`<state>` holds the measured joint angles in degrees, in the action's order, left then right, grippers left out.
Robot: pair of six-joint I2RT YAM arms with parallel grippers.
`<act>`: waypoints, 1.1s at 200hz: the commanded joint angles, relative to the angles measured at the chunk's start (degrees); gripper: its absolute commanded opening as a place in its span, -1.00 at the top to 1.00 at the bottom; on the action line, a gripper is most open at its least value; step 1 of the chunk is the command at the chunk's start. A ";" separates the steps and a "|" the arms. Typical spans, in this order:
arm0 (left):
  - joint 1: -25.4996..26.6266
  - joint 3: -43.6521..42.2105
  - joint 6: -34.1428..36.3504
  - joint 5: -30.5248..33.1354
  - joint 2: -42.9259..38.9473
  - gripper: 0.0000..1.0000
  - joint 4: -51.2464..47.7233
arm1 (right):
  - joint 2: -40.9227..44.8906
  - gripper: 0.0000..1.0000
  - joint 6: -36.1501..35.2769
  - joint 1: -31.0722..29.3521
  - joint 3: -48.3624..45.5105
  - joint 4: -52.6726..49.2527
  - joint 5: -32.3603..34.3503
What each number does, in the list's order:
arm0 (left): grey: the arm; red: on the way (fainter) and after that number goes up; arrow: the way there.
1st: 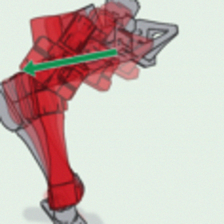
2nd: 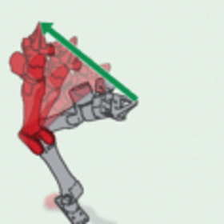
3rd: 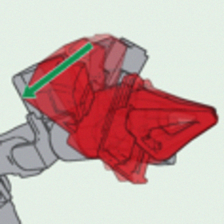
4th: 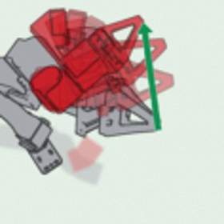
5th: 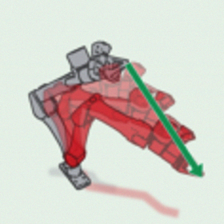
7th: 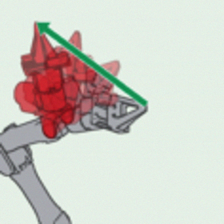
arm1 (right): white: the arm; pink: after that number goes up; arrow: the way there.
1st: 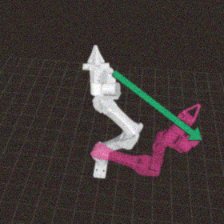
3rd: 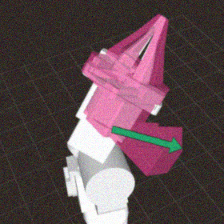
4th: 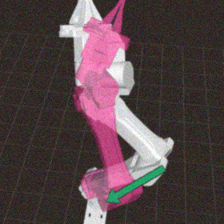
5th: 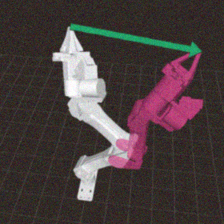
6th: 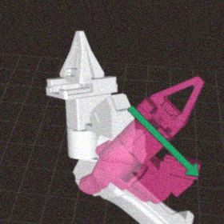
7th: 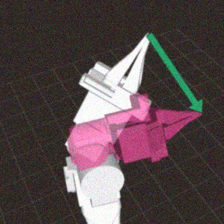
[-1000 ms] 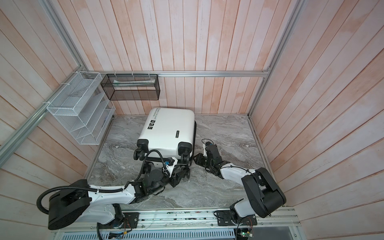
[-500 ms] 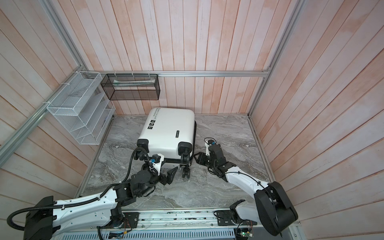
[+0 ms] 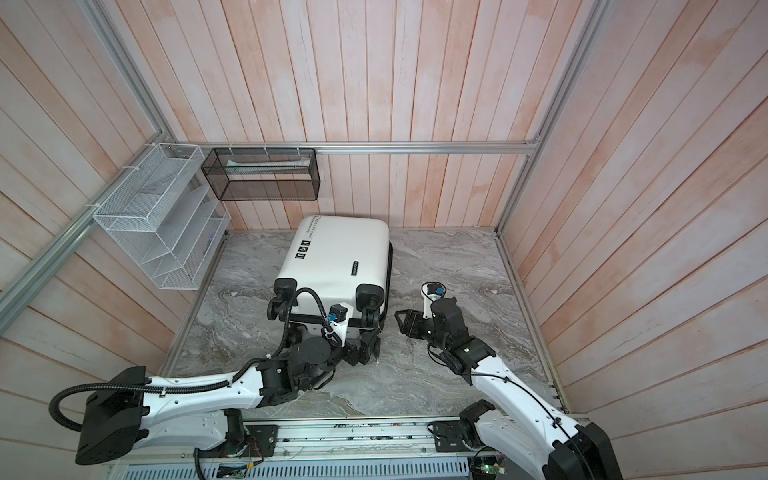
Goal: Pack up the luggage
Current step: 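Move the right gripper to the nearer bottom wheel while the left holds another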
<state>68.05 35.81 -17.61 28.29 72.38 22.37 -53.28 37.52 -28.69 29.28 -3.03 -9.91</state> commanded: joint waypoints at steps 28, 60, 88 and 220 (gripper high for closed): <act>0.77 3.08 0.37 5.69 5.67 -0.90 6.43 | 3.74 -0.23 -2.13 -0.80 -3.10 -3.17 -0.02; 0.77 4.37 2.25 7.52 8.89 -0.82 8.81 | 4.58 -0.23 -1.23 -1.88 -4.88 -2.76 0.24; 0.50 5.44 2.89 8.22 11.68 -0.72 9.93 | 4.91 -0.23 -0.69 -2.66 -5.69 -2.08 0.72; -2.20 5.33 6.38 8.99 13.18 0.15 11.92 | 2.20 -0.21 -2.08 -6.27 -5.58 1.22 1.21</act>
<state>66.87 40.10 -14.04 36.80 86.26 33.28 -50.59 37.19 -33.87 23.92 -3.44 -9.43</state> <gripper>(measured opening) 0.491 0.608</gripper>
